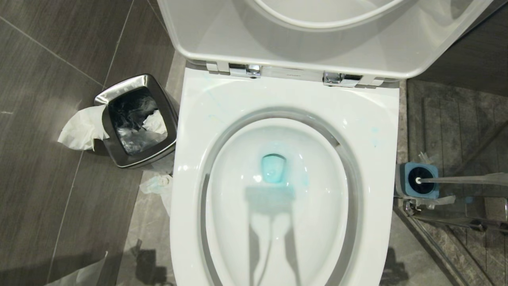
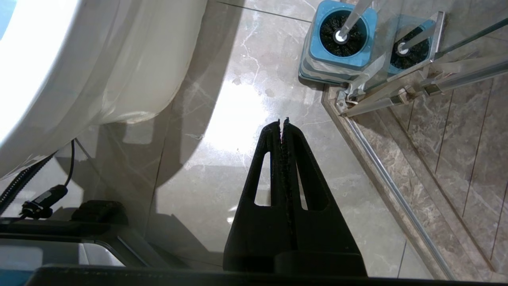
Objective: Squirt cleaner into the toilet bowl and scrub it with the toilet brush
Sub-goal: Scrub the toilet bowl
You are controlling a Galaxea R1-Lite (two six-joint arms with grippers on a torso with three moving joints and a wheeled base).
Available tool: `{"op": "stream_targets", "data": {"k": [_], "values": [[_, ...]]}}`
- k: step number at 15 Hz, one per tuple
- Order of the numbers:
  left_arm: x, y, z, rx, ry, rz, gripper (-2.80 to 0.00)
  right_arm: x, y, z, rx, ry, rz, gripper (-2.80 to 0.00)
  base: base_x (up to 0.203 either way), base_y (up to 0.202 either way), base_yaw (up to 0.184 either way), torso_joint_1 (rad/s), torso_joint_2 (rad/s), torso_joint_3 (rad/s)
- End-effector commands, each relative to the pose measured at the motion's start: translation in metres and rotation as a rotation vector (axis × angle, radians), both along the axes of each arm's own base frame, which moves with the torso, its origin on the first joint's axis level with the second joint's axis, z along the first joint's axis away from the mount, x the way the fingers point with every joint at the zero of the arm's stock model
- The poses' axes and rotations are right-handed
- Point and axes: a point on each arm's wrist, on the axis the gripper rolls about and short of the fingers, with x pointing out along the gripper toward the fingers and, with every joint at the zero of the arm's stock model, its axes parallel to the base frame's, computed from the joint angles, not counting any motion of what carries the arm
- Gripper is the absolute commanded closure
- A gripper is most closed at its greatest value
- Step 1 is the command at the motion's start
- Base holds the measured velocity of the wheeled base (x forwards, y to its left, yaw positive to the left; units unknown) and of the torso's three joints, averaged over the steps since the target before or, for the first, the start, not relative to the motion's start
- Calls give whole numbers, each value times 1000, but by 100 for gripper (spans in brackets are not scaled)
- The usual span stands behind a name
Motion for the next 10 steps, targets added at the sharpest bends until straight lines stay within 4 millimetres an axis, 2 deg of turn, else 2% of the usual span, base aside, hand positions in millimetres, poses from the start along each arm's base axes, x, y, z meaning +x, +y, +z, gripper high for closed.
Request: {"op": "stream_targets", "data": {"k": [1,10], "values": [[0,0,0,0,1,0,0,0,0,0,0,3,1,0,0,0,0,0,0,0],[0,0,0,-1,1,0,0,0,0,0,-2,9,-1,0,0,0,0,0,0,0]]}}
